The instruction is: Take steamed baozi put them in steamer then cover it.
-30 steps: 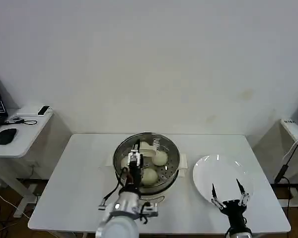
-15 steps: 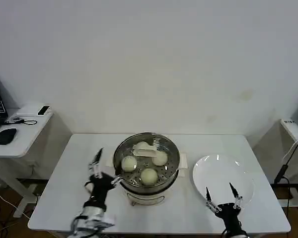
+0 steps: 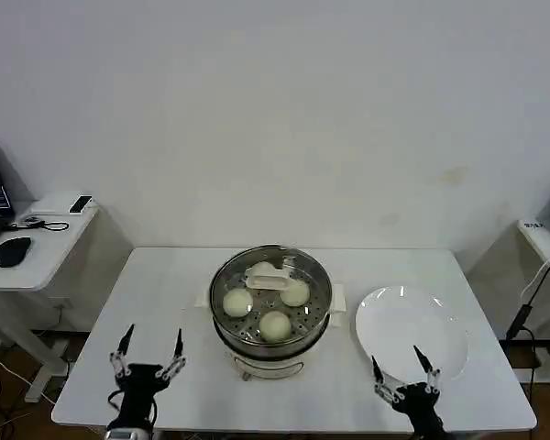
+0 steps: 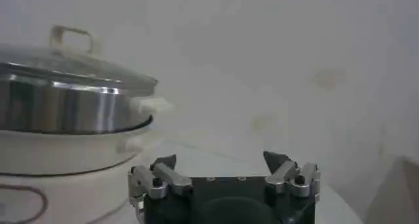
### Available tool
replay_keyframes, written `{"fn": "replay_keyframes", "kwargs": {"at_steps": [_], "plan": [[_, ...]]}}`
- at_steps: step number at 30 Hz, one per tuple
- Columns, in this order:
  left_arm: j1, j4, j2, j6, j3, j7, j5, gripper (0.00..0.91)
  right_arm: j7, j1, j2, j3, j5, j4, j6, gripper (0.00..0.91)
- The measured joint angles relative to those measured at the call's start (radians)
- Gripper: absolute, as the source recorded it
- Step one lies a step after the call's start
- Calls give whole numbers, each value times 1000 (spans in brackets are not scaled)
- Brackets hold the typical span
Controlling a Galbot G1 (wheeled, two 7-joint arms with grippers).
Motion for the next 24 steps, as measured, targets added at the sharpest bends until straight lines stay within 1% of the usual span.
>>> {"fn": "replay_keyframes", "kwargs": {"at_steps": [4,9,19,24], "plan": [[14,34,-4,-34,-28,-2,-53,907,-12,-5,-19,-6,24,11,-21,907],[35,52,-7,-53,-52,9,-87,907,-16,-10,-42,-11,61,28,-60,907],[68,70,-18,-57,-78,19,-125,907,-10,-9,-72,-33,106,53,-155,907],[81,73,-23,-49,-90,20,-124,907,-2,-4,-82,-52,111,54,-183,907]]}}
